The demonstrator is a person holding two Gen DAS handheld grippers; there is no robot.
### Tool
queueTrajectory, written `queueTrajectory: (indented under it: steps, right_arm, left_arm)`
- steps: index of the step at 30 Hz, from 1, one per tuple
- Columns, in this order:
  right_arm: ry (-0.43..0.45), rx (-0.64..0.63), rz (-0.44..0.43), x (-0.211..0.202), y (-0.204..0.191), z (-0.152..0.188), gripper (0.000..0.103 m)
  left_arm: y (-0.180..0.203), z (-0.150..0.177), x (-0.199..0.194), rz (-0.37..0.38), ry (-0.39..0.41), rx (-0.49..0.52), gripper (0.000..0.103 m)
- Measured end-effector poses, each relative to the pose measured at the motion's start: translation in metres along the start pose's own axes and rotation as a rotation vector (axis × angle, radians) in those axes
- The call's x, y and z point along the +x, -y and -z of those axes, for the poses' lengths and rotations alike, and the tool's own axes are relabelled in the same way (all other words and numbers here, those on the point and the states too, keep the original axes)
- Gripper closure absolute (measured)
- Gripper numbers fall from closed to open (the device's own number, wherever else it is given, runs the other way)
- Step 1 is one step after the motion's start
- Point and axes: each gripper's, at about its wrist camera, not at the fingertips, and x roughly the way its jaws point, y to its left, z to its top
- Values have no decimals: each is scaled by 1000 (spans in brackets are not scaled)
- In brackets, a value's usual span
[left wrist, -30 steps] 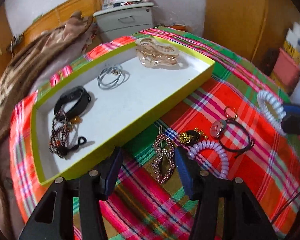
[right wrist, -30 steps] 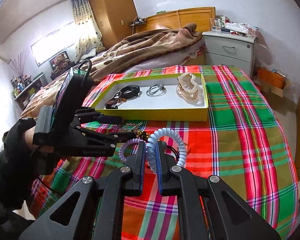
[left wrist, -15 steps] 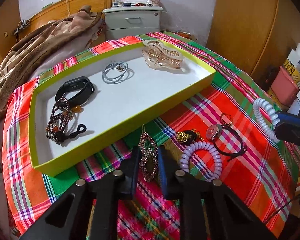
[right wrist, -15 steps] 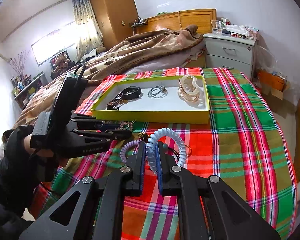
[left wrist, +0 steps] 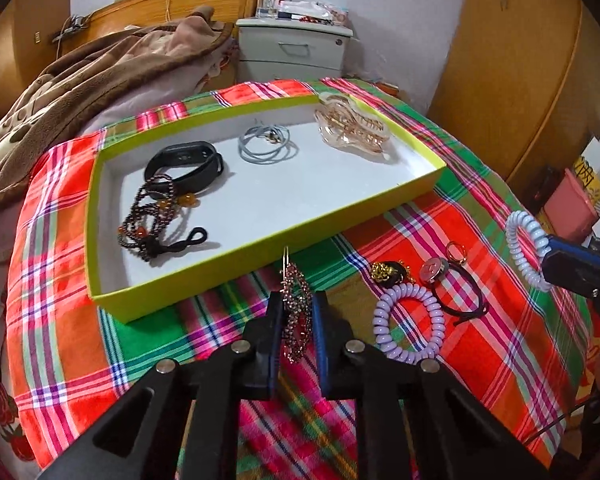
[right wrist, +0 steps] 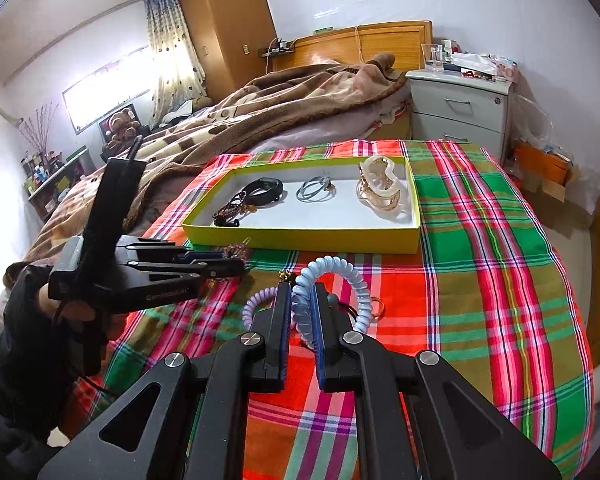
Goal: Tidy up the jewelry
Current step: 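Grasp the pink rhinestone hair clip with the left gripper while the right gripper holds the coil, then carry the clip and coil into the box and open both grippers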
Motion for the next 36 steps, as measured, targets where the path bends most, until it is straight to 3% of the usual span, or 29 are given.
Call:
queueTrajectory:
  steps: [8, 20, 36]
  right_arm:
    - [22, -22, 24, 7, 1, -19, 93]
    - [34, -76, 47, 30, 0, -56, 93]
    - [-101, -97, 49, 108, 23, -83, 93]
  left_arm:
    - [-10, -5, -23, -10, 47, -31, 88]
    - [-24, -37, -45, -41, 112, -42, 88]
    - [-30, -80, 10, 43, 69, -81, 88]
